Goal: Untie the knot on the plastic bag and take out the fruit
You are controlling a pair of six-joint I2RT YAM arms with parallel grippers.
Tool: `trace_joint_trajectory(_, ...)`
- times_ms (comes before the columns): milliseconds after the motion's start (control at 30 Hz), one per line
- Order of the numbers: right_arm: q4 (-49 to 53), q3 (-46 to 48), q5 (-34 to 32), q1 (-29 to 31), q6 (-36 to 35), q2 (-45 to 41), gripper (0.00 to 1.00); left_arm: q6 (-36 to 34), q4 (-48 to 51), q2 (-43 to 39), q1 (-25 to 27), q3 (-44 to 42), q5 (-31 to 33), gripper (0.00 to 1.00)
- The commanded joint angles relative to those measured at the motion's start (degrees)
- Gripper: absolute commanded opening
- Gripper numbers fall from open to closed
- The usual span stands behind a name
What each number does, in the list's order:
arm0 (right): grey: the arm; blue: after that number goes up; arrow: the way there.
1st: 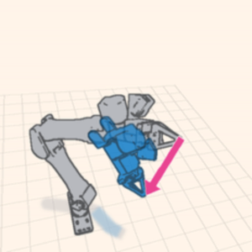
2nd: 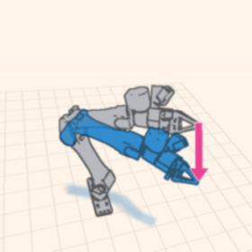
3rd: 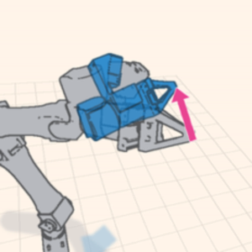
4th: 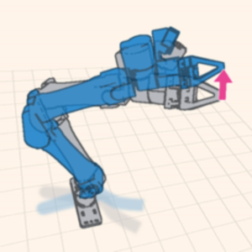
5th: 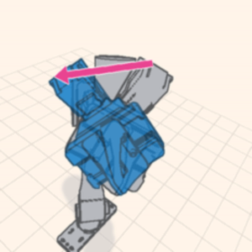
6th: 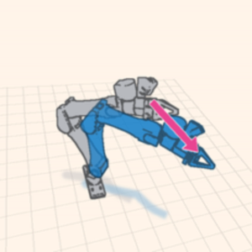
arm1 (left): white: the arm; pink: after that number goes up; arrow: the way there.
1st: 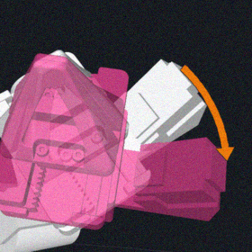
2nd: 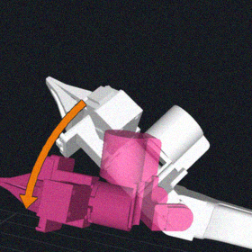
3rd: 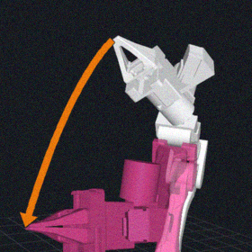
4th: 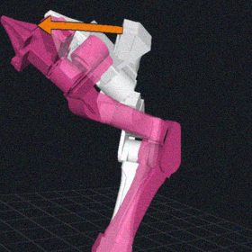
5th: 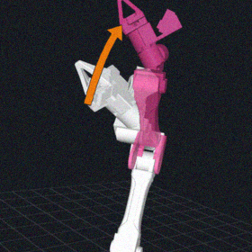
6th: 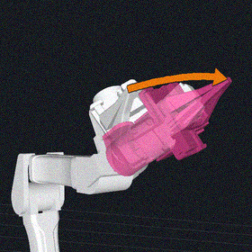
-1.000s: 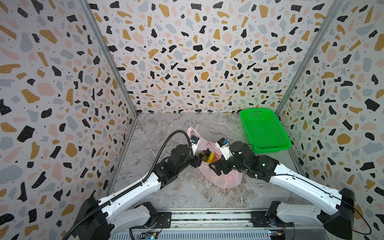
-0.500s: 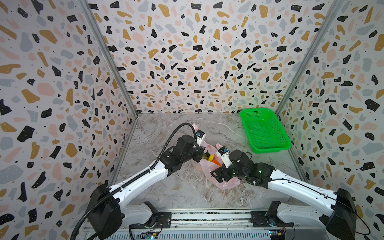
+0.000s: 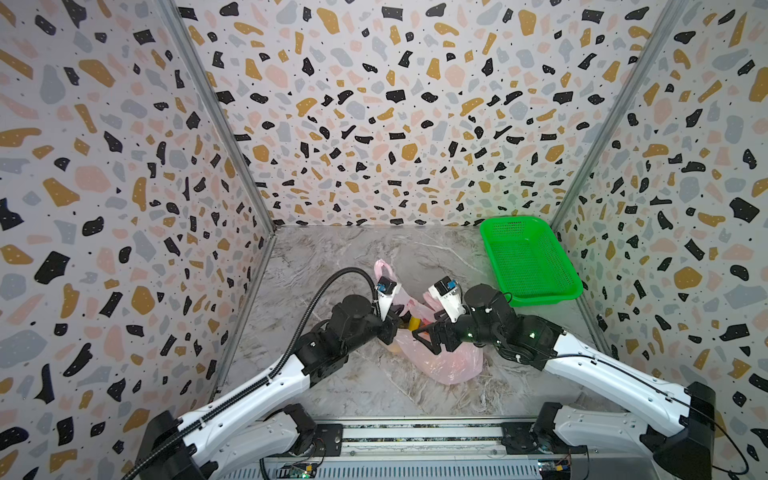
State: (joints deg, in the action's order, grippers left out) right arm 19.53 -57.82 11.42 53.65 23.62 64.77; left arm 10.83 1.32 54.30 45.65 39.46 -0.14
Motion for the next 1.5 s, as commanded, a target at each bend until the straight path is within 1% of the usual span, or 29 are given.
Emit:
trace_joint_trajectory(0,0.70,-2.95,3.68,0.10,1.46,1.55,0.88,4.00,-8.20,-2.90,1.29,-3.52,4.27,0.00)
trace_joint_trajectory(33,1.00,-3.46,4.35,0.12,1.65,2.10,0.86,4.44,-8.90,-3.27,1.50,-4.36,4.76,0.00)
trace_joint_trajectory(100,1.22,-3.55,5.66,0.11,2.33,2.71,0.76,5.44,-9.75,-4.04,2.04,-5.75,6.16,0.00)
trace_joint_trajectory(267,-0.69,-0.04,5.24,0.22,4.41,2.97,0.61,7.53,-10.73,-7.61,3.38,-7.59,9.43,0.00)
trace_joint_trajectory(333,-2.38,1.63,5.48,0.19,5.15,3.28,0.58,7.62,-10.52,-8.21,3.67,-7.74,9.55,0.00)
trace_joint_trajectory(367,-3.02,2.29,5.25,0.20,5.38,3.80,0.57,7.63,-10.55,-8.38,3.85,-7.87,9.31,0.00)
trace_joint_trajectory(467,-3.62,2.41,2.48,0.18,4.97,7.16,0.46,7.71,-10.98,-8.98,4.93,-8.73,9.34,0.00)
trace_joint_trajectory(500,-4.10,2.04,1.58,0.22,4.78,8.34,0.44,7.79,-11.15,-9.20,5.29,-9.16,9.50,0.00)
trace_joint_trajectory(600,-4.42,0.94,0.91,0.22,4.68,11.46,0.44,7.89,-11.07,-9.97,5.80,-10.08,10.22,0.00)
trace_joint_trajectory(667,-3.61,1.13,2.09,0.59,4.60,12.78,0.42,7.93,-11.14,-10.69,6.01,-10.54,10.97,0.00)
trace_joint_trajectory(833,-0.73,5.44,2.39,3.97,5.56,11.00,0.42,9.07,-11.54,-10.67,6.04,-11.40,12.09,0.00)
trace_joint_trajectory(900,2.06,6.62,0.96,6.16,5.89,10.79,0.43,10.35,-12.12,-10.21,6.04,-12.00,11.71,0.00)
trace_joint_trajectory(1000,2.20,9.86,-0.19,8.80,7.17,10.60,0.44,12.52,-10.94,-9.36,6.06,-11.84,10.88,0.19)
trace_joint_trajectory(1033,2.45,10.47,-0.45,9.22,7.17,10.78,0.44,13.24,-9.89,-9.22,6.09,-11.43,10.53,0.24)
trace_joint_trajectory(1100,3.73,10.51,-2.58,9.66,6.85,11.42,0.47,14.46,-6.52,-8.79,6.05,-10.31,9.34,0.27)
trace_joint_trajectory(1233,2.89,10.51,-5.59,9.52,6.67,11.99,0.55,15.59,0.19,-8.75,6.04,-8.91,6.82,0.31)
trace_joint_trajectory(1300,2.56,9.39,-7.37,9.24,5.99,13.02,0.58,15.85,2.93,-9.36,6.03,-8.98,5.76,0.38)
trace_joint_trajectory(1433,0.21,7.86,-9.89,8.30,5.39,14.23,0.60,15.72,5.86,-11.29,6.16,-9.58,4.71,0.43)
trace_joint_trajectory(1467,-0.53,7.69,-10.30,7.97,5.30,14.64,0.61,15.43,6.64,-11.62,6.14,-9.58,4.71,0.45)
